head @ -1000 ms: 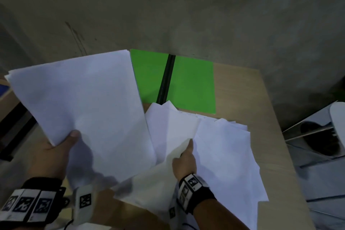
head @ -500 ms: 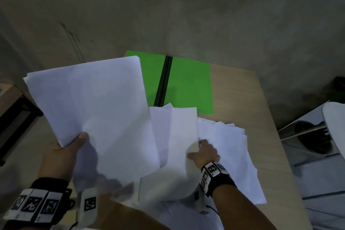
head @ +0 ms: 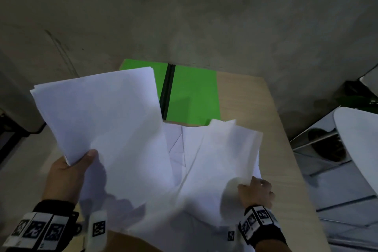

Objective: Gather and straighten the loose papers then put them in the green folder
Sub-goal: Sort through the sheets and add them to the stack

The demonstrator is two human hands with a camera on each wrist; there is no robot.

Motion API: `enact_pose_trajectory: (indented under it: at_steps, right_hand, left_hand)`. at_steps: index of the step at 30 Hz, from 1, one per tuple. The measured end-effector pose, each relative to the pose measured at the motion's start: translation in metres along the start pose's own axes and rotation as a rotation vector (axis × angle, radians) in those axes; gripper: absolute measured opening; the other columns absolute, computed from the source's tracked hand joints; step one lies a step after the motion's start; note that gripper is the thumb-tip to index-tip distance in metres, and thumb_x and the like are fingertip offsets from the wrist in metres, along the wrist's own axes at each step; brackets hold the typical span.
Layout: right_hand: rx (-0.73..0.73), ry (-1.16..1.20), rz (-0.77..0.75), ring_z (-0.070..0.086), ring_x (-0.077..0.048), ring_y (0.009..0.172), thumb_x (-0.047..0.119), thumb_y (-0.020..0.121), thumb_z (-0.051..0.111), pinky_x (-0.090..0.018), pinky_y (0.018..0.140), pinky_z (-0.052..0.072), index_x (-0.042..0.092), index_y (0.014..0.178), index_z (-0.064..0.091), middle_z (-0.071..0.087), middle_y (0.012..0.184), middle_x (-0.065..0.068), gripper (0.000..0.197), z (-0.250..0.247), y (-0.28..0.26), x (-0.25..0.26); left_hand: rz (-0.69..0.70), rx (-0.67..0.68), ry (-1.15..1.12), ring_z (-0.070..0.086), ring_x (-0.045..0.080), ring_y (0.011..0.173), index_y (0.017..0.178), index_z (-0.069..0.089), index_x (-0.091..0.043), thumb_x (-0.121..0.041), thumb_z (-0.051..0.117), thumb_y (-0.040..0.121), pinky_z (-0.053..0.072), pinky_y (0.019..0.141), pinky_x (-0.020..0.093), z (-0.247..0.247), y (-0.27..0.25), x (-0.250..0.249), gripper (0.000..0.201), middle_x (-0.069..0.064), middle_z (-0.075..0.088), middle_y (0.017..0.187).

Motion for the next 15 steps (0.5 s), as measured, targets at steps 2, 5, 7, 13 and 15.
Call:
enact_pose_trajectory:
  at_steps: [2,5,7,13,15]
  right_hand:
    - [0.010,0.068,-0.024,0.050,-0.039,0.102,0.025,0.077,0.057,-0.045,0.091,0.045,0.015,0.108,0.061,0.043,0.131,-0.016,0.032,0.004,0.006,-0.005]
    - [0.017,0.235,-0.104,0.053,-0.033,0.070,0.016,0.069,0.058,-0.040,0.068,0.049,0.012,0.072,0.057,0.060,0.088,-0.019,0.005,-0.002,0.008,0.001]
    - [0.004,0.253,-0.172,0.059,-0.036,0.080,0.010,0.075,0.061,-0.034,0.067,0.043,0.013,0.080,0.060,0.062,0.078,-0.017,0.005,-0.014,0.010,0.007]
    - [-0.033,0.701,-0.374,0.059,-0.026,0.074,-0.001,0.082,0.063,-0.027,0.064,0.045,0.012,0.079,0.061,0.065,0.070,-0.005,0.014,-0.096,0.008,0.021]
    - [0.083,1.015,-0.361,0.063,-0.019,0.070,0.003,0.080,0.063,-0.022,0.057,0.052,0.018,0.071,0.064,0.067,0.061,0.008,0.018,-0.118,0.004,0.025]
  left_hand:
    - [-0.013,0.050,0.022,0.047,0.021,0.099,0.122,0.056,0.010,-0.007,0.060,0.090,0.032,0.086,0.032,0.005,0.002,0.006,0.036,0.017,0.058,0.113]
    - [-0.026,0.036,0.022,0.049,0.022,0.099,0.119,0.058,0.010,-0.006,0.060,0.090,0.033,0.086,0.033,0.007,0.001,0.008,0.033,0.016,0.057,0.108]
    - [-0.014,0.049,0.027,0.049,0.022,0.100,0.117,0.059,0.007,-0.006,0.061,0.090,0.033,0.086,0.034,0.010,0.001,0.006,0.031,0.016,0.058,0.108]
    - [0.014,0.040,-0.001,0.048,0.020,0.101,0.105,0.056,-0.007,-0.005,0.059,0.091,0.039,0.076,0.023,0.010,-0.009,-0.006,0.015,0.011,0.055,0.107]
    - [-0.002,0.037,0.016,0.051,0.023,0.098,0.101,0.059,-0.004,-0.007,0.061,0.090,0.037,0.080,0.029,0.010,-0.009,-0.003,0.012,0.015,0.059,0.105]
Point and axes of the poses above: each hand's wrist, its own y-axis towards the middle knuckle, its own z-axis out of the palm, x = y × z, the point moved 9 cm from there along y, towards the middle knuckle
